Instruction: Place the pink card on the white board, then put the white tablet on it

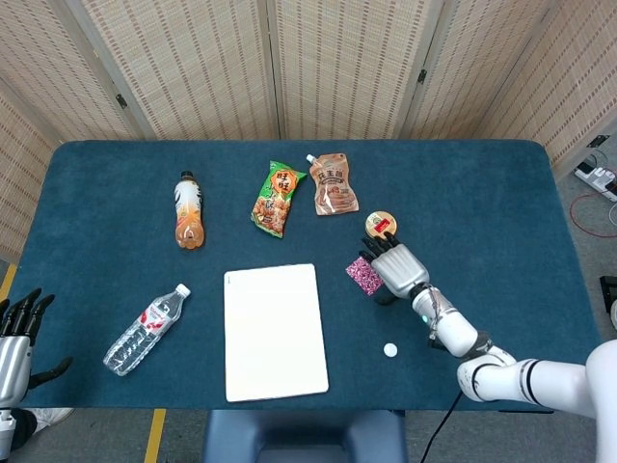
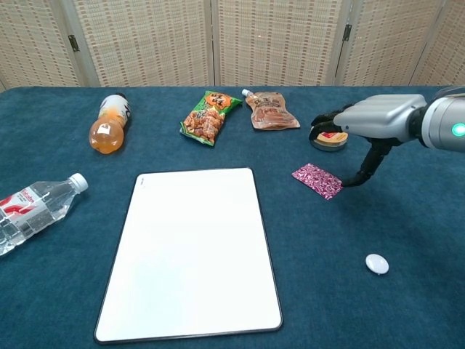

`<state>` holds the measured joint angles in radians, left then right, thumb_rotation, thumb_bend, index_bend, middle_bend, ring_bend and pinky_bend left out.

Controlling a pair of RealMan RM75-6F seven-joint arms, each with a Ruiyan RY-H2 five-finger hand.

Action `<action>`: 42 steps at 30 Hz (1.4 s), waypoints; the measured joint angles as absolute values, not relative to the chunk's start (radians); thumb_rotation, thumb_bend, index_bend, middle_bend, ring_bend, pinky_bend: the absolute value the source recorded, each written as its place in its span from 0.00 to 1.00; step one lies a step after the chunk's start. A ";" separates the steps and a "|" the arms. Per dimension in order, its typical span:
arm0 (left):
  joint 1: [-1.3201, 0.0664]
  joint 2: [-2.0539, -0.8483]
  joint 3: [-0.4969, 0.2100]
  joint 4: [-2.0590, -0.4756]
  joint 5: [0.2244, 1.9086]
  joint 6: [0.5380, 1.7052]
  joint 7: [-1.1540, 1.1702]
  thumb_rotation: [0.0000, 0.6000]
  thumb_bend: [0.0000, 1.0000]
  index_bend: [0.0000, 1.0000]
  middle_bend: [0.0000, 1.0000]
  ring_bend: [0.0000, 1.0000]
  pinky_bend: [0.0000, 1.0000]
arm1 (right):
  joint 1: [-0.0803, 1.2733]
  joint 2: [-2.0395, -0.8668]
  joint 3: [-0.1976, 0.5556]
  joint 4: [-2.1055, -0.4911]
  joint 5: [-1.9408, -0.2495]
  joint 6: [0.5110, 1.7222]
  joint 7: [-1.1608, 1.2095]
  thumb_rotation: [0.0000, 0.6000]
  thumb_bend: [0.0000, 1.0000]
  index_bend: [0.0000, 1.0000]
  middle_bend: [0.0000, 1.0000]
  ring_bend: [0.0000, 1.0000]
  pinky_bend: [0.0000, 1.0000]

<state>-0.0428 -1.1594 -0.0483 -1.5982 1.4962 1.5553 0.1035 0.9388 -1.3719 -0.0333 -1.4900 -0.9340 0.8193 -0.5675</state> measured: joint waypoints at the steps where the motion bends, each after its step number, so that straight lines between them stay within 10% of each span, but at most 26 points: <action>1: -0.043 -1.159 -0.048 -1.600 1.498 1.555 0.105 1.00 0.18 0.14 0.08 0.14 0.00 | 0.938 -1.371 -0.036 -1.484 -0.942 0.823 -0.581 0.97 0.25 0.04 0.01 0.00 0.00; 42: -0.038 -1.153 -0.048 -1.620 1.489 1.552 0.118 1.00 0.18 0.14 0.08 0.14 0.00 | 0.967 -1.582 0.002 -1.138 -1.088 0.625 -0.469 1.00 0.26 0.18 0.03 0.00 0.00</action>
